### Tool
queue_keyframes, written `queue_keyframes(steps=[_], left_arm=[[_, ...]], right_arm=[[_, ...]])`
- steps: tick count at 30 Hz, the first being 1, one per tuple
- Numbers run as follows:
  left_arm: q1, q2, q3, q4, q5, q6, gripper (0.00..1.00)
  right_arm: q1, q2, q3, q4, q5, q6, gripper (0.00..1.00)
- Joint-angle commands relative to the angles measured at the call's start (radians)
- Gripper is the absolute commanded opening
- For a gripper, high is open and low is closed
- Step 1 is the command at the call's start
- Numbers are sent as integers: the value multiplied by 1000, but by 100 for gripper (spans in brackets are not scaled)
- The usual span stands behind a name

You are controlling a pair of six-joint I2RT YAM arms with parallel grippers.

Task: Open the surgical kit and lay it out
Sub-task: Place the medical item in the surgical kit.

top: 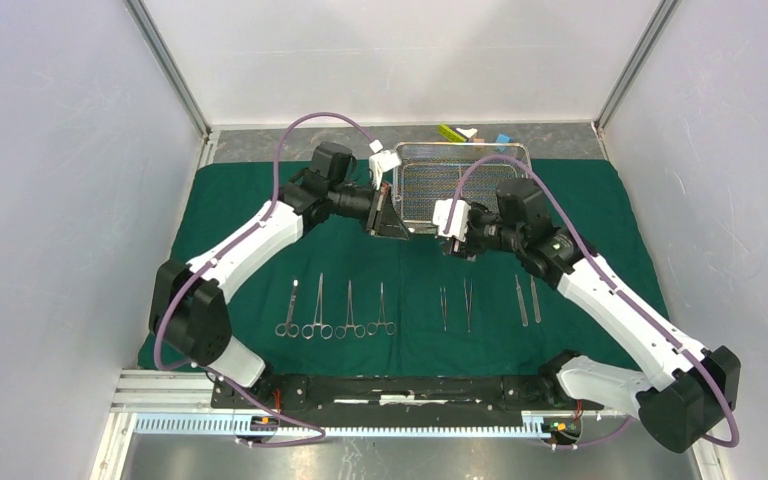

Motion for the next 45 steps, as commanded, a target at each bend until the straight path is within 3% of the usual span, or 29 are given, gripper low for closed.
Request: queue_keyframes(steps=[1,6,11,18,27,36,45], left_arm=[[-3,-77,-12,-17,-171,146,2],[-4,-161,-102,96,-369,203,2],[-6,-251,-243,261,-473,275,2],[-44,-315,-311,280,-567,398,2],[-85,-362,-334,262,-593,564,2],[-106,-390,-378,269,-591,676,2],[-112,-410,-387,241,-512,729,2]], right_arm=[[-9,-29,54,20,81,96,65],[-66,-32,99,72,107,289,69],[-209,1,89,185,-89,582,70],[-262,94,-51,515,-374,969,70],[-261,233,-227,1010,-526,1398,69],[-245,336,-290,1244,-565,1566,69],[-206,429,-273,1325,-591,1622,66]])
